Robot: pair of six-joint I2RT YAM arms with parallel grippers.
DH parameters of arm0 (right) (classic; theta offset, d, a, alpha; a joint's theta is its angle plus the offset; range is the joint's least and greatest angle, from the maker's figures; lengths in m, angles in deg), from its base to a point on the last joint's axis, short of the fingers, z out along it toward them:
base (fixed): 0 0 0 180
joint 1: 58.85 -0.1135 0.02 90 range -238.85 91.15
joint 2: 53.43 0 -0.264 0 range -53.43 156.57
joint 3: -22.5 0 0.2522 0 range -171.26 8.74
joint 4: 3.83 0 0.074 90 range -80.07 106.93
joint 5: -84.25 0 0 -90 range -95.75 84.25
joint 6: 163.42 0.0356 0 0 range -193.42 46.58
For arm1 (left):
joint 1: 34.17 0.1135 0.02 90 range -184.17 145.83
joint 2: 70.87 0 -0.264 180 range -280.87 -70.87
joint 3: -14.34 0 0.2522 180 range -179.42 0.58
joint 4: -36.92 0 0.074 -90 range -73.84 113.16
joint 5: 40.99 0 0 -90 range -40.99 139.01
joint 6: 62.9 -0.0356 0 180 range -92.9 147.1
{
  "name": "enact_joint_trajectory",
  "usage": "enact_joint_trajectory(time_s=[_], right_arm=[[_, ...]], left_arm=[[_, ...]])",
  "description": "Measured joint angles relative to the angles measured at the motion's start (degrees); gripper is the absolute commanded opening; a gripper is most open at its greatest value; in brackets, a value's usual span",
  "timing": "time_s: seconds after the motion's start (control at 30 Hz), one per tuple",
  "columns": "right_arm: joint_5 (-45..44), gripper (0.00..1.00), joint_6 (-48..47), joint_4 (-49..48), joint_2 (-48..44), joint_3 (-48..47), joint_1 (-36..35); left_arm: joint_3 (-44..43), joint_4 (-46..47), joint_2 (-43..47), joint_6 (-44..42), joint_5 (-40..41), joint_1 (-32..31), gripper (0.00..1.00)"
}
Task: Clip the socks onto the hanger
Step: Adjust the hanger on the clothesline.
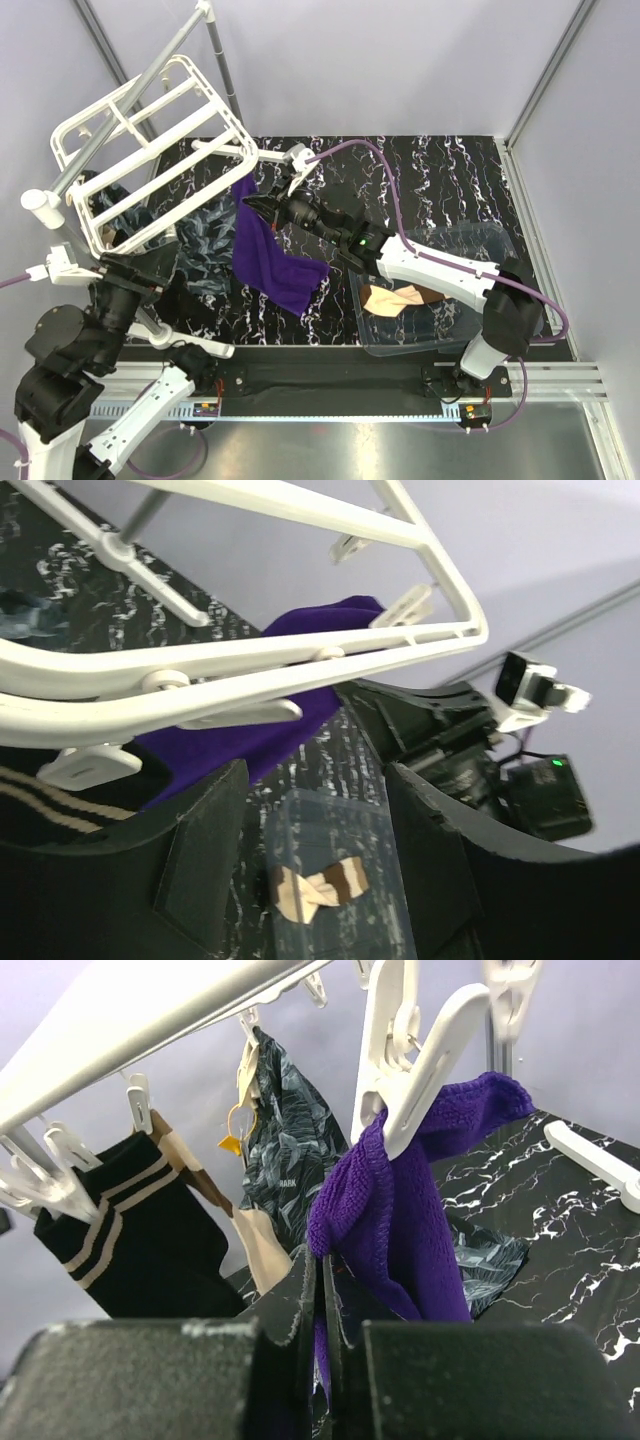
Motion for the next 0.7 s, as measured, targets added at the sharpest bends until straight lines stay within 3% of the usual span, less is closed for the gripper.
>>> enact_joint_trajectory(time_s=[0.17,0.27,0.3,0.43,0.63,0.67,0.7], right_arm=[[0.1,0.10,-0.3,0.6,-0.2,0.0,0.0],[0.4,0.18,-0.6,1.0,-0.3,0.0,0.0],[0.5,0.27,-0.9,1.3,-0.4,0.0,0.0],[0.8,0.47,-2.6,4.0,-0.7,-0.1,0.0],[2.0,0.64,-7.4,10.7,-0.8,-3.4,0.0],[1.9,0.75,-8.1,11.2,-1.1,-3.5,0.0],[1.6,0.80,-8.7,12.0,-1.5,-3.5,0.0]], left_arm=[[4.9,3.3,0.6,-0.9,5.0,0.0,0.62],[7.8,5.8,1.5,-1.6,7.5,0.0,0.62],[8.2,6.3,1.6,-1.8,8.0,0.0,0.63],[8.4,8.0,1.6,-2.9,10.5,0.0,0.63],[8.4,9.2,1.6,-3.8,11.9,0.0,0.64],[8.4,9.2,1.6,-3.9,12.0,0.0,0.64],[8.4,9.2,1.6,-4.1,12.1,0.0,0.64]])
